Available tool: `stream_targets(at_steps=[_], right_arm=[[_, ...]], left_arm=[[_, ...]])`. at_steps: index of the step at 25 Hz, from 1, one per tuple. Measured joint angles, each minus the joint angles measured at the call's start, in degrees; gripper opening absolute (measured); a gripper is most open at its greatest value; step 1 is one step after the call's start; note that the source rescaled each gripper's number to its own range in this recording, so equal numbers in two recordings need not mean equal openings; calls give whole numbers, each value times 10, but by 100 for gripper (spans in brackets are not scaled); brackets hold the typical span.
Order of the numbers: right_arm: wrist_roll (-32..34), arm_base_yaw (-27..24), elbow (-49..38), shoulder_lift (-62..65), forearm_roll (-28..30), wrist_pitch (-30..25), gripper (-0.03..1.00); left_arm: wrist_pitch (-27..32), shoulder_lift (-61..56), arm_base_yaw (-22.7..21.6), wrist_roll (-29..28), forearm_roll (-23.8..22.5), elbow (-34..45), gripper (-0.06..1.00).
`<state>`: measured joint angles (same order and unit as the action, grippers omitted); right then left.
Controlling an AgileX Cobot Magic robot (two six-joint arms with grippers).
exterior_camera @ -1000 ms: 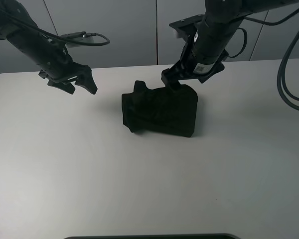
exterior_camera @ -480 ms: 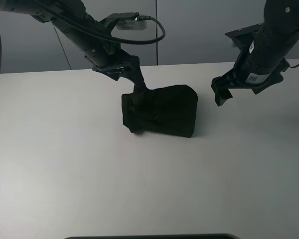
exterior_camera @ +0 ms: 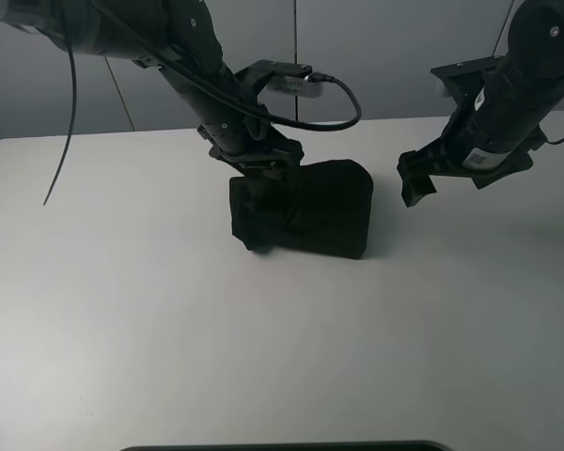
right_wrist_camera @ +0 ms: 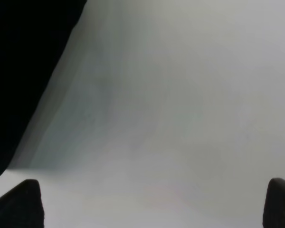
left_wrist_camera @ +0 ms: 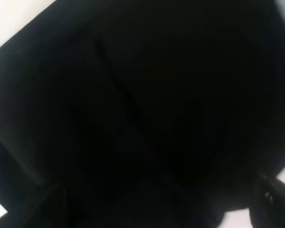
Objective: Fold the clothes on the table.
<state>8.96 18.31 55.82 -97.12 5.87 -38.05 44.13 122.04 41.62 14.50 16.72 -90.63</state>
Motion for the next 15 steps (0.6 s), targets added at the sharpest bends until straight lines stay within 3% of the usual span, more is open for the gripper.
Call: stream_targets(at_steps=[8, 15], right_arm=[[-4, 0, 0, 0, -6, 0, 100], [-6, 0, 0, 0, -6, 0, 100]], left_arm=[[40, 20, -1, -165, -176, -15, 100], [83, 3, -21, -188, -206, -17, 100]])
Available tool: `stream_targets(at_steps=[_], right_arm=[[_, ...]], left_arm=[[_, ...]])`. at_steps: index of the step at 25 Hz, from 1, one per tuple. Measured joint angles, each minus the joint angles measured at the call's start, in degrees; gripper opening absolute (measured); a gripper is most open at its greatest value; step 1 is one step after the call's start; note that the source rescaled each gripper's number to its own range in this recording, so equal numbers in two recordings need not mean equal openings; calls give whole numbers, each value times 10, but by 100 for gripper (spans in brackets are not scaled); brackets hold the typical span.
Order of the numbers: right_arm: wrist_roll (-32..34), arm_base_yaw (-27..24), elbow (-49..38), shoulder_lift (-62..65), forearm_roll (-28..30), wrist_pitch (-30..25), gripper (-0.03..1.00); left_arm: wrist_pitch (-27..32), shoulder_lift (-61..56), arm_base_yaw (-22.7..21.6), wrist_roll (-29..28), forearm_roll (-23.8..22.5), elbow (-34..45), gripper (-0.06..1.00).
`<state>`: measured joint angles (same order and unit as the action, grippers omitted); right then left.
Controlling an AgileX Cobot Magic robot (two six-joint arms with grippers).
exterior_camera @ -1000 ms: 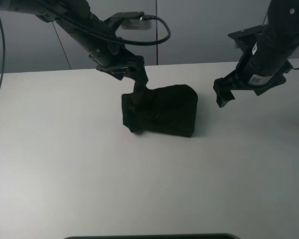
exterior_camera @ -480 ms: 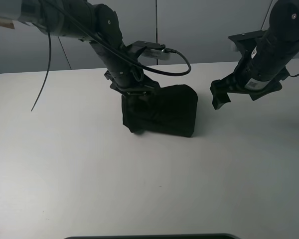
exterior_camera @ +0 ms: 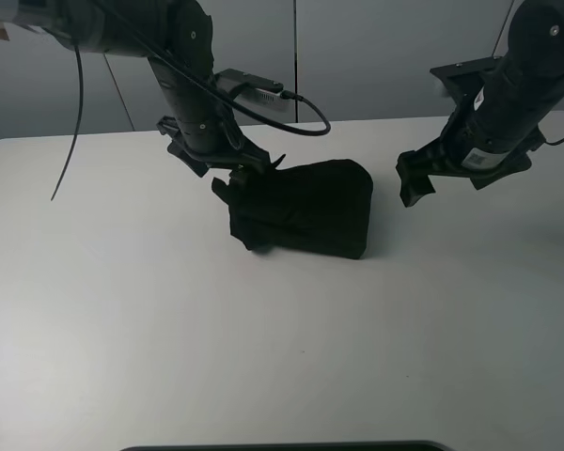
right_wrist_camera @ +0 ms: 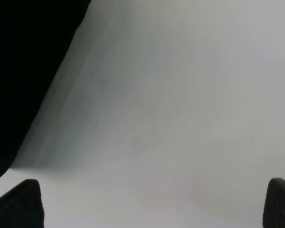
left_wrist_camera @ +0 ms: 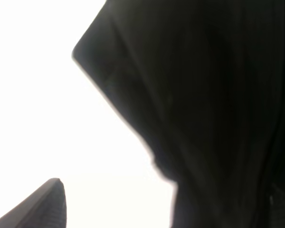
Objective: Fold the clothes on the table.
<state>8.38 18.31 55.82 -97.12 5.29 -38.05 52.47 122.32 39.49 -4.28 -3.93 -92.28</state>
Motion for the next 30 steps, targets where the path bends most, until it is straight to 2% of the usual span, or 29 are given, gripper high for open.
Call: stream_targets(at_steps=[3, 7, 15, 21, 26, 30], right_arm=[[-3, 0, -1, 0, 0, 0, 100], [-4, 0, -1, 0, 0, -1, 100], [-4, 0, -1, 0, -1, 2, 100], [-6, 0, -1, 51, -2, 1, 100], [-31, 0, -1, 145, -4, -48, 100], [-42, 0, -1, 220, -4, -94, 100]], left_arm=[[29, -1, -25, 0, -3, 0, 100], [34, -1, -54, -2, -4, 0, 100], [8, -11, -58, 10, 11, 0, 100], [-12, -87, -59, 23, 15, 0, 100], [2, -179, -63, 28, 24, 21, 100], [-31, -268, -63, 21, 25, 109, 100]])
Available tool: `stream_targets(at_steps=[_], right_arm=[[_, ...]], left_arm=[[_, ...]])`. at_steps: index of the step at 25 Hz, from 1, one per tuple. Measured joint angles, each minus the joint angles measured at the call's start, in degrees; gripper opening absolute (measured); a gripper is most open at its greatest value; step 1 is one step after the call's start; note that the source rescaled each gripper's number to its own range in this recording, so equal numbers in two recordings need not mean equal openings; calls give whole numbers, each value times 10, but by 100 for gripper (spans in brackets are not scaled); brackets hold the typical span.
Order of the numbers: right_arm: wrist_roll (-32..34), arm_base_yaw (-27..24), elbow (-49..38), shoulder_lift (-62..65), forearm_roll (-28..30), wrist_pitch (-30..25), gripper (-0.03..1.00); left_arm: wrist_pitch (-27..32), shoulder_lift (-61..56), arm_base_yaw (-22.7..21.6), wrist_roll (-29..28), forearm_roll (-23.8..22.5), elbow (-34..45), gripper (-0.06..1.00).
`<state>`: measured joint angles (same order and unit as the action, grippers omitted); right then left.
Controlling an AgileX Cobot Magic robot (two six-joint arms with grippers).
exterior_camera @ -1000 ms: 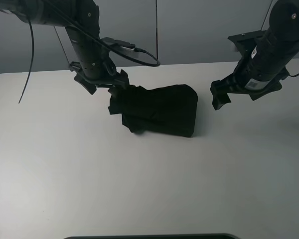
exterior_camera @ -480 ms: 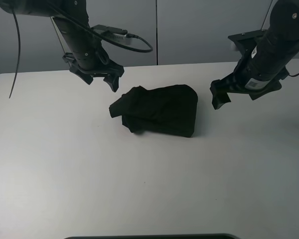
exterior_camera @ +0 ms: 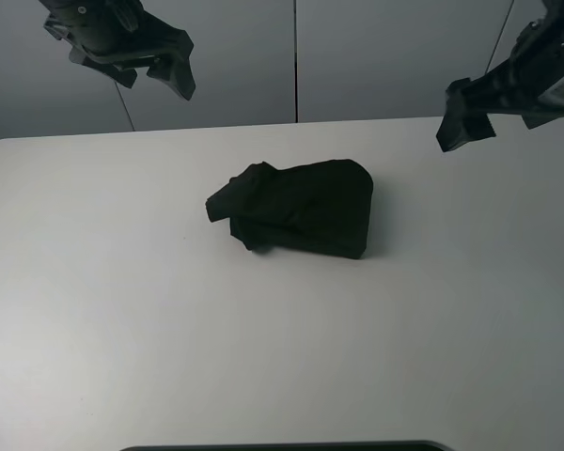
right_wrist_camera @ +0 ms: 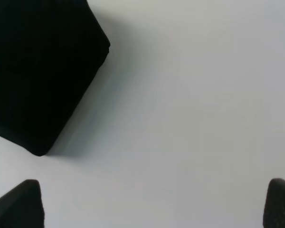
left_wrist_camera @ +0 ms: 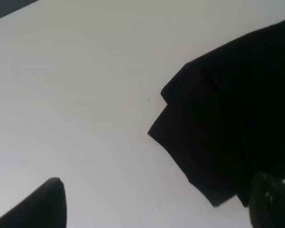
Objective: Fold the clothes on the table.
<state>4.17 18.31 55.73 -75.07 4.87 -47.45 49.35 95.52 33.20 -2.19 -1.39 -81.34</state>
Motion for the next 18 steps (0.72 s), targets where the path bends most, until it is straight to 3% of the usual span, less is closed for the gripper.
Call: stream_targets(at_steps=[10, 18], right_arm=[[-23, 0, -112, 234, -6, -65, 100], [-32, 0, -136, 420, -26, -159, 100]], left_arm=[[-18, -300, 0, -34, 0, 301, 100], [39, -575, 0, -68, 1, 421, 100]])
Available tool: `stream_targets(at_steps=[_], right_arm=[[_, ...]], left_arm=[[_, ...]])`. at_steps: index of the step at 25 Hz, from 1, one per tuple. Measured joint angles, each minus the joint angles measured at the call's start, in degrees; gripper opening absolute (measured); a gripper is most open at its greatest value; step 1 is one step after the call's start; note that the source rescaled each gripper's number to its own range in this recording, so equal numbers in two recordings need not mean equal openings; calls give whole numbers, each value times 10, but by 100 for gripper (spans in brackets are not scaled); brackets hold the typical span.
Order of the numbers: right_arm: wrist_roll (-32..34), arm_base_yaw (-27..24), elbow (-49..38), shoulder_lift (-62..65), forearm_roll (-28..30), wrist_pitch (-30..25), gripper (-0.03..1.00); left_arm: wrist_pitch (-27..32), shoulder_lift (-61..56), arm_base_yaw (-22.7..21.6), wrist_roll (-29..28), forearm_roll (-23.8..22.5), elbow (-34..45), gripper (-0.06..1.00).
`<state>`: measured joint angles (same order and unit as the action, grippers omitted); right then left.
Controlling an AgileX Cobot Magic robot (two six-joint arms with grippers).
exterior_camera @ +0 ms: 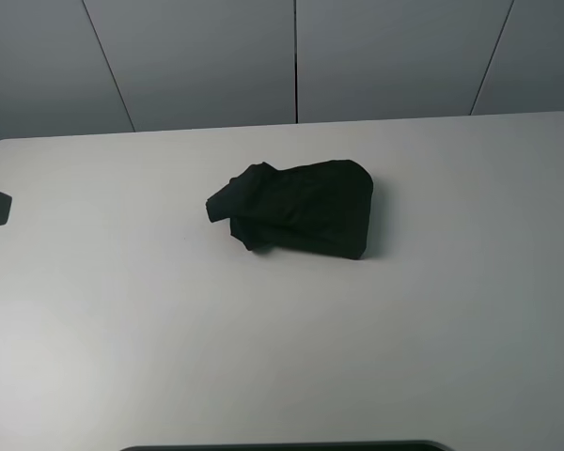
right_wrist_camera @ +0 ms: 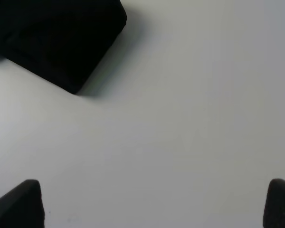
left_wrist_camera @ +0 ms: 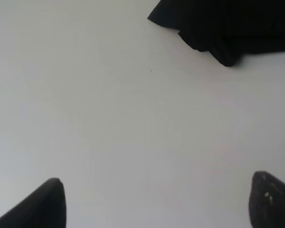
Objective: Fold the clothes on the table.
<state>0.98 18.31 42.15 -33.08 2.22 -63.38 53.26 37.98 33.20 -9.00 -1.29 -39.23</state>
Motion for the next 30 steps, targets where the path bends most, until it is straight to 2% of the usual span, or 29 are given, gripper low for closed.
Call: stream_targets(at_steps=[8, 15, 22, 30], right_arm=[[0, 0, -56, 162, -22, -24, 100], [-14, 0, -112, 263, -51, -23, 100], [-56, 0, -117, 318, -65, -3, 100], [-61, 0, -127, 331, -73, 4, 100]], left_arm=[[65, -219, 0, -12, -3, 60, 100], [98, -332, 0, -9, -1, 88, 100], [93, -378, 0, 37, -1, 95, 100], [91, -380, 0, 62, 13, 99, 100]])
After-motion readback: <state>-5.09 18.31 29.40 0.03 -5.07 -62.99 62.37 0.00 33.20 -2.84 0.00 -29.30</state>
